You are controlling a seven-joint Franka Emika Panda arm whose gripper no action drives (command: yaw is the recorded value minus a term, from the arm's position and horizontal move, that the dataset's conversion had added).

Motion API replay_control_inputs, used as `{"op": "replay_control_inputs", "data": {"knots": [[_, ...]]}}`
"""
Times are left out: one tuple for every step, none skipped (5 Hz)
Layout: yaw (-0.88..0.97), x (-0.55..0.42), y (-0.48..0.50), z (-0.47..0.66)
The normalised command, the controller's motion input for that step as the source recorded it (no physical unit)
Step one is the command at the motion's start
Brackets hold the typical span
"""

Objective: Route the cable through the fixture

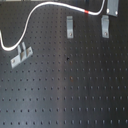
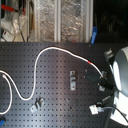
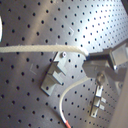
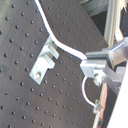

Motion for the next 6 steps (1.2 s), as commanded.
{"op": "replay_control_inputs", "data": {"knots": [[0.0, 0.035, 0.102, 0.03], [0.0, -0.065, 0.021, 0.1], [0.37, -0.122, 0.066, 0.32], [0.43, 0.003, -0.001, 0.43], [0.0, -0.172, -0.321, 0.45], [-0.25, -0.176, -0.308, 0.33]]}}
